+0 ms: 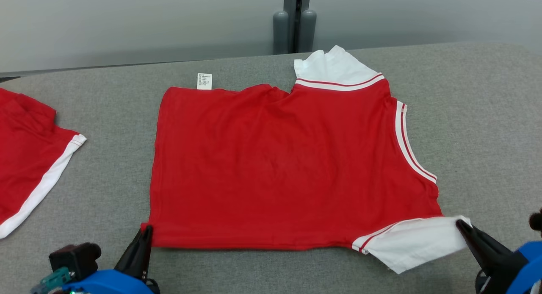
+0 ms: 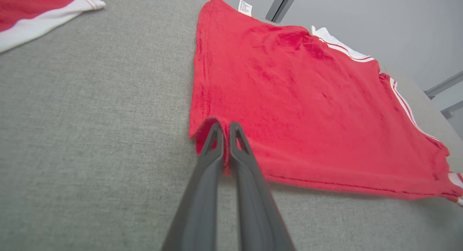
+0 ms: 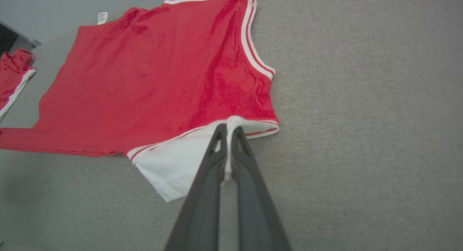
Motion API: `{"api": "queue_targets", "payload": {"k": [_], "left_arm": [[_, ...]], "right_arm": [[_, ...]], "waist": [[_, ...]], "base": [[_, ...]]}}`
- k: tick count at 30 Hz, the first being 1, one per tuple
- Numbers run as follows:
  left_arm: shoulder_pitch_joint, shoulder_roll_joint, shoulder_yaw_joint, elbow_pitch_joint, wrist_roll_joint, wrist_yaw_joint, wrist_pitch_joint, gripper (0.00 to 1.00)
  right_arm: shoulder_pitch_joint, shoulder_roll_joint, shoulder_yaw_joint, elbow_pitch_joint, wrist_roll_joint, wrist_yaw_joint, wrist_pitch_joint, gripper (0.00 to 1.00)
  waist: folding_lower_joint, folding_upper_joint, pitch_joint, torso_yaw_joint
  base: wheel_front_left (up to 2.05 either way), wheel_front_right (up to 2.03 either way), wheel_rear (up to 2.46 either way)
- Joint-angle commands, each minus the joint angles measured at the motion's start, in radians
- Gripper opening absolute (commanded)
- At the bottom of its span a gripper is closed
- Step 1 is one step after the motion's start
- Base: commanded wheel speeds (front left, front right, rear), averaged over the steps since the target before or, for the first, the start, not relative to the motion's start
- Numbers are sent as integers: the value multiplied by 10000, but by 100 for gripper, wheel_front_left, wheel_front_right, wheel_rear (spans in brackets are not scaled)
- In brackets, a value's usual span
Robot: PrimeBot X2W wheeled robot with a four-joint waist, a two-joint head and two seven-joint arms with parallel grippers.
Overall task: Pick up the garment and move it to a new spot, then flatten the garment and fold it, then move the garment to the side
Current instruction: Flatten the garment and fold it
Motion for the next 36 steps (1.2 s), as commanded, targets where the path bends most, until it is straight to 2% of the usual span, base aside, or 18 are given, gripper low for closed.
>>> {"api": "queue_targets", "payload": {"k": [1, 9, 18, 26, 32, 33, 34, 35, 36], "left_arm": [[-435, -41, -2, -39, 66, -53, 53, 0], [-2320, -540, -349, 739, 256, -36, 463, 0], [-3748, -1026, -433, 2201, 426, -187, 73, 0], [-4547, -1330, -469, 2946, 615, -435, -621, 0], [-4807, -1370, -615, 3394, 657, -602, -664, 0], [-4810, -1379, -635, 3481, 661, -614, -672, 0], [-4819, -1395, -652, 3540, 666, -637, -687, 32], [-4844, -1401, -680, 3600, 687, -655, -715, 95], [-4870, -1401, -724, 3649, 733, -660, -723, 100]], "right_arm": [[-470, -102, 195, 49, -116, 1, -20, 0], [-3021, -1257, 1363, 1325, -229, 1, -497, 0], [-5322, -2040, 2072, 2948, -157, 1, -1622, 0], [-6033, -2273, 1960, 3608, -185, 1, -2436, 0], [-6143, -2389, 2189, 3972, -60, 1, -2706, 0], [-6207, -2419, 2300, 4029, -13, 1, -2812, 24], [-6284, -2429, 2370, 4115, 25, 1, -2942, 100], [-6371, -2441, 2483, 4182, 64, 1, -3126, 100], [-6446, -2491, 2620, 4233, 98, 1, -3344, 100]], "waist": [[0, -1, 98, 56], [0, -1, 704, 342], [0, -1, 1380, 648], [0, -1, 1741, 889], [0, -1, 1793, 898], [0, -1, 1790, 891], [0, -1, 1787, 885], [0, -1, 1777, 881], [0, -1, 1754, 880]], "base": [[0, 0, 0], [0, 0, 0], [0, 0, 0], [0, 0, 0], [0, 0, 0], [0, 0, 0], [0, 0, 0], [0, 0, 0], [0, 0, 0]]}}
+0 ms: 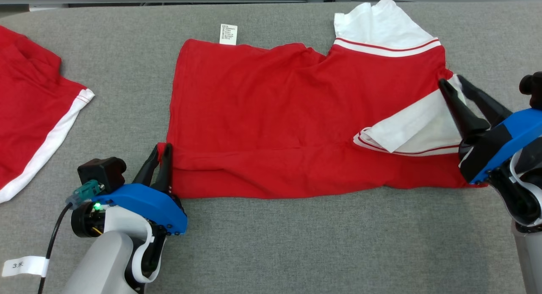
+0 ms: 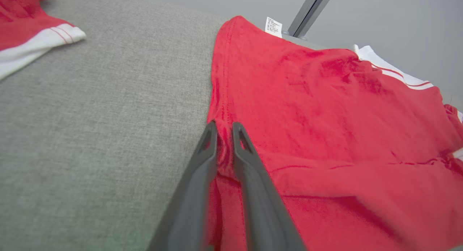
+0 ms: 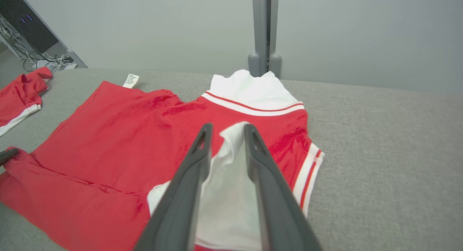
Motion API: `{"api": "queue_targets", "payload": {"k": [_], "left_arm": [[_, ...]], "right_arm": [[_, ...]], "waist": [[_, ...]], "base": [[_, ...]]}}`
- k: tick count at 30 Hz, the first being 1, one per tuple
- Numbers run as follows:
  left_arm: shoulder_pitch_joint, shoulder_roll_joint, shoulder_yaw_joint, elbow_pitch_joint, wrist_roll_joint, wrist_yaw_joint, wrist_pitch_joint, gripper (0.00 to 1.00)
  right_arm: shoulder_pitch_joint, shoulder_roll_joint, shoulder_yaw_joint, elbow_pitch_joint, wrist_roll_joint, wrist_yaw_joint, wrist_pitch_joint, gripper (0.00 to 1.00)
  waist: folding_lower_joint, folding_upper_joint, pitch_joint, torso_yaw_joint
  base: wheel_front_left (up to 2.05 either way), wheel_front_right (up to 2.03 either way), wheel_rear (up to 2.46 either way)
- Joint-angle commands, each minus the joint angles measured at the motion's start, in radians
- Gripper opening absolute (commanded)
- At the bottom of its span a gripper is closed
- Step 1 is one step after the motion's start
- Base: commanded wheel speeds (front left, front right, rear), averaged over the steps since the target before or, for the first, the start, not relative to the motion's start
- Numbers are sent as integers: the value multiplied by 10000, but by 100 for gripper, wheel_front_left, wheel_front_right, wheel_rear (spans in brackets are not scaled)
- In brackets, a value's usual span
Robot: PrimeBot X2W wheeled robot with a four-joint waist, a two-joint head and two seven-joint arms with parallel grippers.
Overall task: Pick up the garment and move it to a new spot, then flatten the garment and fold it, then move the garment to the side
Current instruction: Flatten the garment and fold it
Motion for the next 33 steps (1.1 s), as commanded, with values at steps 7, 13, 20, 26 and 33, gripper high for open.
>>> {"api": "queue_targets", "payload": {"k": [7, 13, 20, 26, 33], "left_arm": [[410, 146, -273, 260, 484, 104, -549, 100], [1325, 278, -529, 232, 627, 309, -615, 100], [1289, 136, -575, 624, 745, 446, -890, 100], [869, -11, -564, 1280, 799, 609, -966, 100], [558, -204, -735, 1940, 770, 380, -1070, 0]], "right_arm": [[-134, -293, 554, 764, 269, 1, -1716, 100], [1185, -49, -165, 985, -47, 1, -1023, 100], [2394, 1031, -1127, 837, -816, 1, -1010, 100], [2701, 1992, -1981, 1030, -1695, 1, -1299, 100], [2143, 2365, -2487, 2019, -2226, 1, -1542, 100]], "waist": [[-2, 0, -611, -76], [-2, 0, -1149, -148], [-2, 0, -1138, -285], [-2, 0, -911, -371], [-2, 0, -625, -348]], "base": [[0, 0, 0], [0, 0, 0], [0, 0, 0], [0, 0, 0], [0, 0, 0]]}}
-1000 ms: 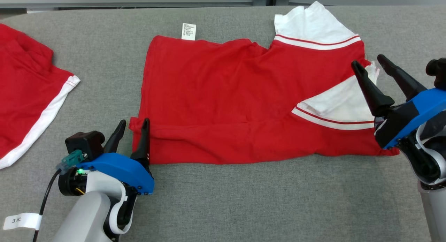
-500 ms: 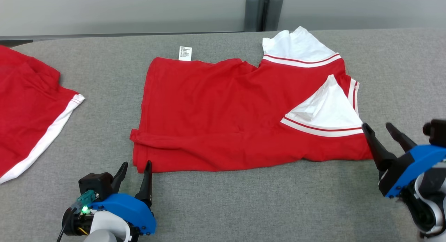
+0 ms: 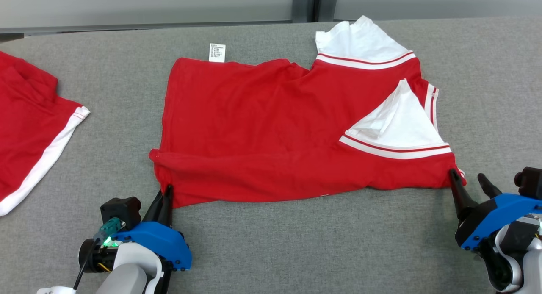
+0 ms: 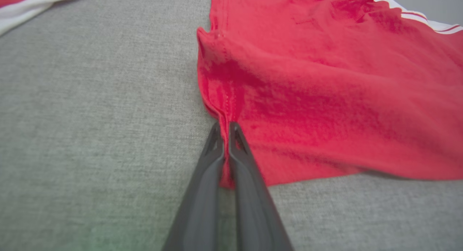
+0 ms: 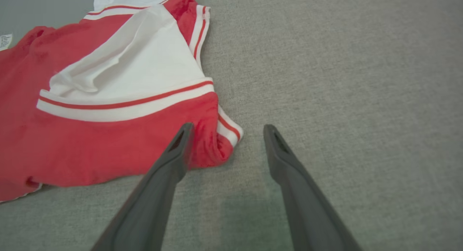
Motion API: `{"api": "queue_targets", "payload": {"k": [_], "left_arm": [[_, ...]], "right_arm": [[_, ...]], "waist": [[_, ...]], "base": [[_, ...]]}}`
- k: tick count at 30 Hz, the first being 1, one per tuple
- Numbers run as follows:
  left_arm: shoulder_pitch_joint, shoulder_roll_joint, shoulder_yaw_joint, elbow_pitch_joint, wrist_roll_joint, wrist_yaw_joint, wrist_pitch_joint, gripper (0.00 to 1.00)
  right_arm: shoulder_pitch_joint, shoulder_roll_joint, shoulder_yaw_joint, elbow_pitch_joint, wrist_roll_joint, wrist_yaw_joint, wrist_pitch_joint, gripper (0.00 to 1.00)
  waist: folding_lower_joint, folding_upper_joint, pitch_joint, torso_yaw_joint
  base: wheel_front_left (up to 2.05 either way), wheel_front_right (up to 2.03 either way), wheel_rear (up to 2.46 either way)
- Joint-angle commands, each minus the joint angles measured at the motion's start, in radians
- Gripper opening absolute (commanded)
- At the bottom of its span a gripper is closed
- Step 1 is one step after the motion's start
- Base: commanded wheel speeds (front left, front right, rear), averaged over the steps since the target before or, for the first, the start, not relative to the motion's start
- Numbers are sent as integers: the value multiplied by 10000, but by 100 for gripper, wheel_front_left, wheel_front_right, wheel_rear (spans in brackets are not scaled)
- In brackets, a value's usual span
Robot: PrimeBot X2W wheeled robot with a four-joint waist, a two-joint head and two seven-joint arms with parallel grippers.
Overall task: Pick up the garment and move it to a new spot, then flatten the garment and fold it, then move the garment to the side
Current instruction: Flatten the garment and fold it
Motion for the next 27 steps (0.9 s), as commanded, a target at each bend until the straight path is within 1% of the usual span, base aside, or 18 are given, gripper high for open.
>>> {"api": "queue_targets", "payload": {"k": [1, 2, 7, 11, 12, 13, 14, 17, 21, 27], "left_arm": [[-171, -61, -68, 253, -30, -113, 1, 0], [-171, -61, -68, 253, -30, -113, 1, 0], [-303, -121, -183, 502, -64, -276, -17, 0], [-348, -109, -228, 593, -80, -357, -20, 0], [-355, -86, -235, 594, -68, -382, -4, 0], [-347, -62, -238, 594, -75, -399, 16, 0], [-326, -33, -242, 583, -95, -401, 47, 0], [-150, 95, -199, 439, -163, -358, 113, 0], [231, 442, -102, -53, -219, -184, 315, 0], [1313, 1019, -28, -1483, -514, 318, 1215, 0]], "right_arm": [[-295, 73, -65, 386, -124, 1, -74, 100], [-295, 73, -65, 386, -124, 1, -74, 100], [-756, 86, -33, 1188, -318, 1, -437, 100], [-944, 99, 114, 1903, -321, 1, -402, 100], [-964, 114, 216, 2015, -341, 3, -384, 97], [-976, 118, 319, 2070, -332, 3, -443, 9], [-935, 123, 411, 2093, -312, 4, -455, 0], [-753, 94, 456, 1739, -247, 3, -744, 0], [-212, 80, 422, 784, -89, 1, -993, 0], [1119, 76, 239, -777, 192, 1, -527, 0]], "waist": [[1, 0, 101, 76], [1, 0, 101, 76], [1, 0, 206, 198], [1, 0, 189, 256], [1, 0, 172, 259], [1, 0, 143, 259], [1, 0, 98, 255], [1, 0, -83, 209], [1, 0, -399, 56], [1, 0, -821, -132]], "base": [[0, 0, 0], [0, 0, 0], [0, 0, 0], [0, 0, 0], [0, 0, 0], [0, 0, 0], [0, 0, 0], [0, 0, 0], [0, 0, 0], [0, 0, 0]]}}
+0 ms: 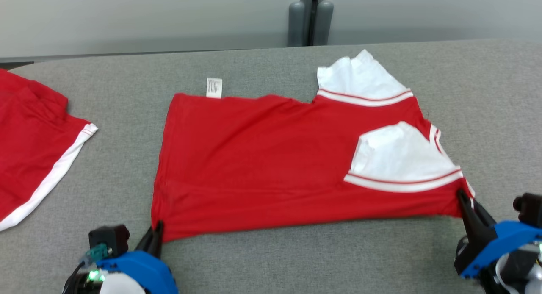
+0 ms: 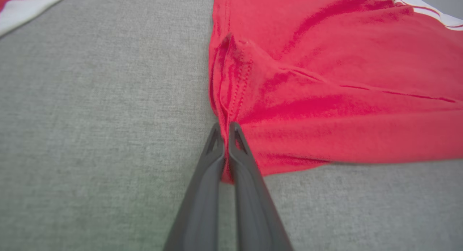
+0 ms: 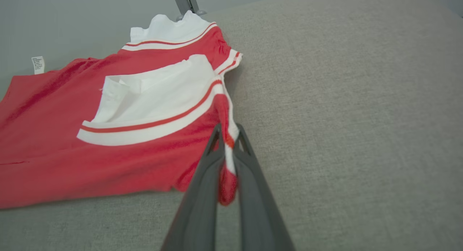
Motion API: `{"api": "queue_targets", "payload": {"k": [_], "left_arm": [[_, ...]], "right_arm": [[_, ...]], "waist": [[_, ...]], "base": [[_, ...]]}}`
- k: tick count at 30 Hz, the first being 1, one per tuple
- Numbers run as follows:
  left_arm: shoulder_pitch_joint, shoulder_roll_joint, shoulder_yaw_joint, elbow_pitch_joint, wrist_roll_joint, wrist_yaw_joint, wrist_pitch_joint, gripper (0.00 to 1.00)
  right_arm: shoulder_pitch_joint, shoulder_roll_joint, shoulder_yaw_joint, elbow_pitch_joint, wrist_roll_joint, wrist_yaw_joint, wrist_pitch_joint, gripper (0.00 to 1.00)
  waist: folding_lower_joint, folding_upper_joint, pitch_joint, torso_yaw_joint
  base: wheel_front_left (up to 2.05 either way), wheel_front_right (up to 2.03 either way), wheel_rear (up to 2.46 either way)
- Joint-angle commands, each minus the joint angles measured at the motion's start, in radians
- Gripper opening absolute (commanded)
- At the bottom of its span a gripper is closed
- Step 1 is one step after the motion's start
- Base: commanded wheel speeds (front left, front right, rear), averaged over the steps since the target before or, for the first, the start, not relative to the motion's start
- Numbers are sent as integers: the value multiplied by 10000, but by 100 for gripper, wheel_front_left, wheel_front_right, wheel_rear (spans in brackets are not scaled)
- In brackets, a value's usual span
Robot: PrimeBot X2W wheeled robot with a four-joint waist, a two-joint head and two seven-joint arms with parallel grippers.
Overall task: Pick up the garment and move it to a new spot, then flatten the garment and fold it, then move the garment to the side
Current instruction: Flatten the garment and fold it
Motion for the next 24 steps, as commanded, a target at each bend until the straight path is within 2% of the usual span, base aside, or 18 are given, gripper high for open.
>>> {"api": "queue_targets", "payload": {"k": [1, 5, 10, 11, 12, 14, 15, 19, 24], "left_arm": [[364, 206, 16, -402, -89, 200, 263, 0], [1259, 389, -112, -1544, -317, 561, 908, 0], [2118, 375, -159, -2498, -679, 987, 1516, 0], [2200, 382, -125, -2628, -681, 1066, 1463, 0], [2248, 394, -102, -2712, -660, 1105, 1418, 0], [2278, 438, -138, -2819, -638, 1121, 1465, 78], [2236, 459, -112, -2858, -629, 1111, 1419, 100], [1679, 670, -6, -3033, -546, 930, 1483, 100], [270, 1253, 297, -3182, -547, 518, 2081, 100]], "right_arm": [[407, -39, -88, -296, 142, 1, 164, 0], [1132, -37, -135, -775, 441, 1, 581, 0], [1676, -35, -263, -781, 649, 1, 701, 0], [1691, -32, -255, -722, 654, 1, 675, 64], [1660, -35, -253, -697, 662, 1, 620, 100], [1510, -34, -243, -627, 624, 1, 564, 100], [1383, -35, -247, -653, 558, 1, 512, 100], [814, -35, -186, -1019, 107, 1, 631, 100], [-764, -220, 297, -1616, -464, 1, 1519, 100]], "waist": [[0, 0, -99, -89], [0, 0, -147, -110], [0, 0, -121, -18], [0, 0, -113, 6], [0, 0, -106, 18], [0, 0, -101, 26], [0, 0, -97, 35], [0, 0, -80, 59], [0, 0, 139, -20]], "base": [[0, 0, 0], [0, 0, 0], [0, 0, 0], [0, 0, 0], [0, 0, 0], [0, 0, 0], [0, 0, 0], [0, 0, 0], [0, 0, 0]]}}
